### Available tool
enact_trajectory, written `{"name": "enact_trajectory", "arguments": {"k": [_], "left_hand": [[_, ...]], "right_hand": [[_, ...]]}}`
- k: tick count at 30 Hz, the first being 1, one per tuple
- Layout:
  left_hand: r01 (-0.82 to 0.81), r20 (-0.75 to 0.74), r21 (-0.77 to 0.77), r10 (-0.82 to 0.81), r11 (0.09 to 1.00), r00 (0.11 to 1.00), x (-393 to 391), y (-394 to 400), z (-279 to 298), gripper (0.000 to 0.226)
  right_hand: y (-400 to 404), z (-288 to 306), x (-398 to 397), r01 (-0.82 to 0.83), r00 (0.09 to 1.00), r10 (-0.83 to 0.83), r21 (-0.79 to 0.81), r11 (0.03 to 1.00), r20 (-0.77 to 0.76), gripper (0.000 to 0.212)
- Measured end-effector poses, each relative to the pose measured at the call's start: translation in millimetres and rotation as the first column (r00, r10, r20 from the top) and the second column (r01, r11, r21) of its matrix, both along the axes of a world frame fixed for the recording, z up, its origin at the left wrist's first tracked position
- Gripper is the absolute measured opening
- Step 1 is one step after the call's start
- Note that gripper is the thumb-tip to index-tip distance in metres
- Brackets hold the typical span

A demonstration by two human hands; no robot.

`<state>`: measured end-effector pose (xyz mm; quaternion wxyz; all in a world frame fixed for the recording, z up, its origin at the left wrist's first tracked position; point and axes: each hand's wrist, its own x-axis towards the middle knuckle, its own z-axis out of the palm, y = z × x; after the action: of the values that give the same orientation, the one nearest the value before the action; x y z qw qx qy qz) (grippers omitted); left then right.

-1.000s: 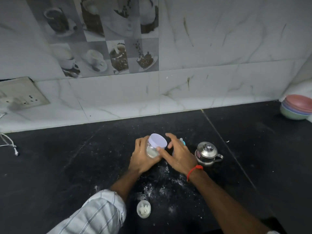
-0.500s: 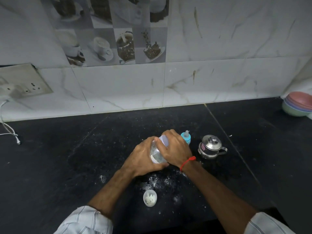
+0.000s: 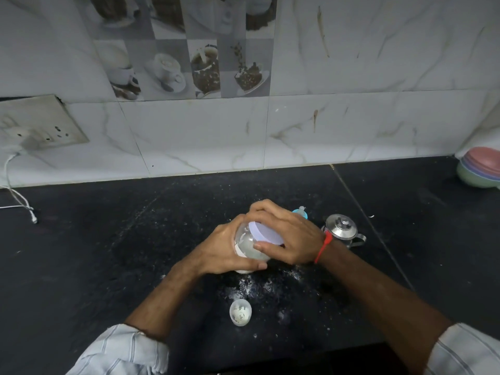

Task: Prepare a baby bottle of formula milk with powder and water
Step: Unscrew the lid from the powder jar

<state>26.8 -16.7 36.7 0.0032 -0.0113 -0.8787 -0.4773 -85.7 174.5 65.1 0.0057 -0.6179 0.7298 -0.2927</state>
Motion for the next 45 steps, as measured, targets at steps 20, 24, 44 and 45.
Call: {"name": "enact_trajectory", "arguments": {"k": [20, 24, 44, 45], "left_hand": [[-0.143, -0.039, -0.314, 0.138, 0.939, 0.990, 8, -7, -1, 0.111], [-0.089, -0.026, -0.382, 0.085, 0.920, 0.996, 10, -4, -4, 0.110], [-0.471, 0.126, 0.045, 0.463, 0.881, 0.877, 29, -25, -76, 0.099], [-0.488, 0.141, 0.055, 0.477, 0.871, 0.867, 33, -26, -82, 0.099]], "right_hand": [[7, -2, -3, 0.023, 0.870, -0.120, 0.204, 0.979, 0.478, 0.070], [12, -20, 11, 0.046, 0.881, -0.090, 0.106, 0.993, 0.464, 0.067], [51, -88, 31, 0.447, 0.712, -0.470, 0.179, 0.877, 0.522, 0.054], [56, -105, 38, 0.470, 0.713, -0.525, 0.239, 0.850, 0.465, 0.054]]}}
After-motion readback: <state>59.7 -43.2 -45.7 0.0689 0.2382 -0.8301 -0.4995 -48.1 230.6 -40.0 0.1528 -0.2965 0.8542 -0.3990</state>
